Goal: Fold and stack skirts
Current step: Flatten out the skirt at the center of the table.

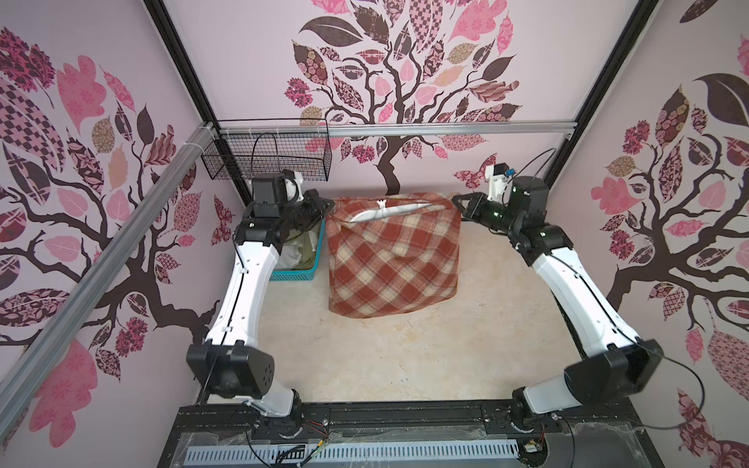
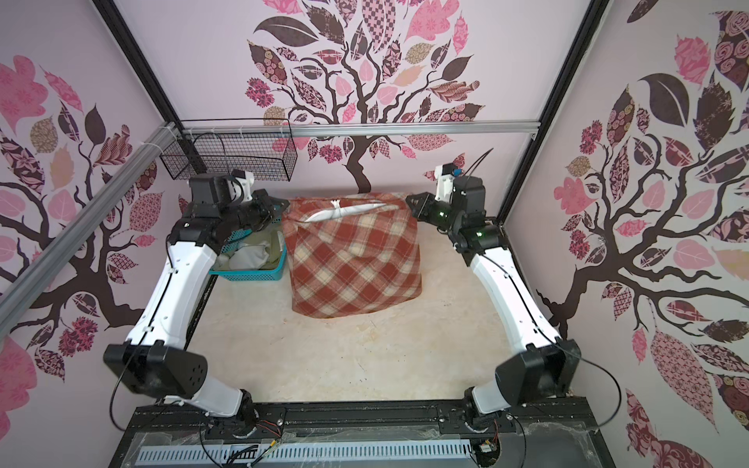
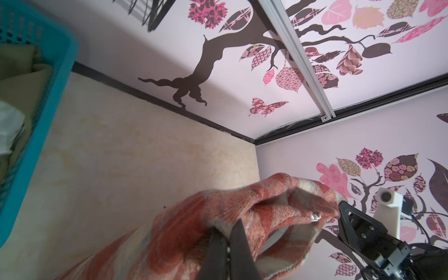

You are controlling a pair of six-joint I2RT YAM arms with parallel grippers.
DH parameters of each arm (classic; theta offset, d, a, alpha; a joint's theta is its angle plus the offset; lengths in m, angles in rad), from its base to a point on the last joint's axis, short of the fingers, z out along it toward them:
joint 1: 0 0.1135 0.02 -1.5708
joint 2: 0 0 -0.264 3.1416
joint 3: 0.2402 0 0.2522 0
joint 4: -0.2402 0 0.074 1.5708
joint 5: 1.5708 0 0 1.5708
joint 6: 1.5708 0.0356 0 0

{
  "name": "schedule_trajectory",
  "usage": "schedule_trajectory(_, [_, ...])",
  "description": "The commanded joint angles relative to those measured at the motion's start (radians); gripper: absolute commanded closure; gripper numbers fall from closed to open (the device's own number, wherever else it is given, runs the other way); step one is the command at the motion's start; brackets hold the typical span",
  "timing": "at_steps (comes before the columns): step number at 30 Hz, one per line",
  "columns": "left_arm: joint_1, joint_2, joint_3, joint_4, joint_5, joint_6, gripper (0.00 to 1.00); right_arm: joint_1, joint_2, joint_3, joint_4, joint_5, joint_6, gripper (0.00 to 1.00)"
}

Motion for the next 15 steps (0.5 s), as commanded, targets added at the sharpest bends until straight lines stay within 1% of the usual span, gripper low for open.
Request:
schedule_trajectory(1, [0.045, 0.123, 0.244, 0.026, -0.065, -0.007, 1.00, -0.067, 0.129, 0.217, -0.034, 0.058, -0.040, 1.00])
schedule_trajectory(3, [0.044, 0.178, 0.355, 0.024, -0.033, -0.019, 1.00, -0.067, 0.171, 0.317, -0.066, 0.053, -0.058, 1.00])
schedule_trajectory(4, [0.044, 0.186, 0.385, 0.033, -0.019, -0.027, 1.00, -0.067, 0.180, 0.348, -0.078, 0.048, -0.065, 1.00])
schedule_trajectory(6, [0.042, 0.171, 0.385, 0.061, -0.009, -0.034, 1.00, -0.068, 0.173, 0.358, -0.082, 0.032, -0.076, 1.00])
schedule_trajectory(8, [0.041, 0.123, 0.317, 0.083, 0.005, -0.025, 1.00, -0.067, 0.143, 0.332, -0.101, 0.023, -0.088, 1.00])
schedule_trajectory(9, [0.040, 0.085, 0.256, 0.101, 0.008, -0.022, 1.00, -0.065, 0.117, 0.289, -0.100, 0.015, -0.094, 1.00])
schedule_trajectory(11, [0.034, -0.003, 0.097, 0.136, 0.008, -0.020, 1.00, -0.065, 0.036, 0.140, -0.062, 0.008, -0.086, 1.00])
schedule_trajectory(13, [0.014, -0.112, -0.142, 0.179, -0.004, -0.022, 1.00, -0.064, -0.078, -0.097, 0.006, 0.006, -0.070, 1.00])
schedule_trajectory(15, [-0.026, -0.226, -0.359, 0.199, -0.033, -0.010, 1.00, -0.059, -0.193, -0.348, 0.076, 0.009, -0.038, 1.00])
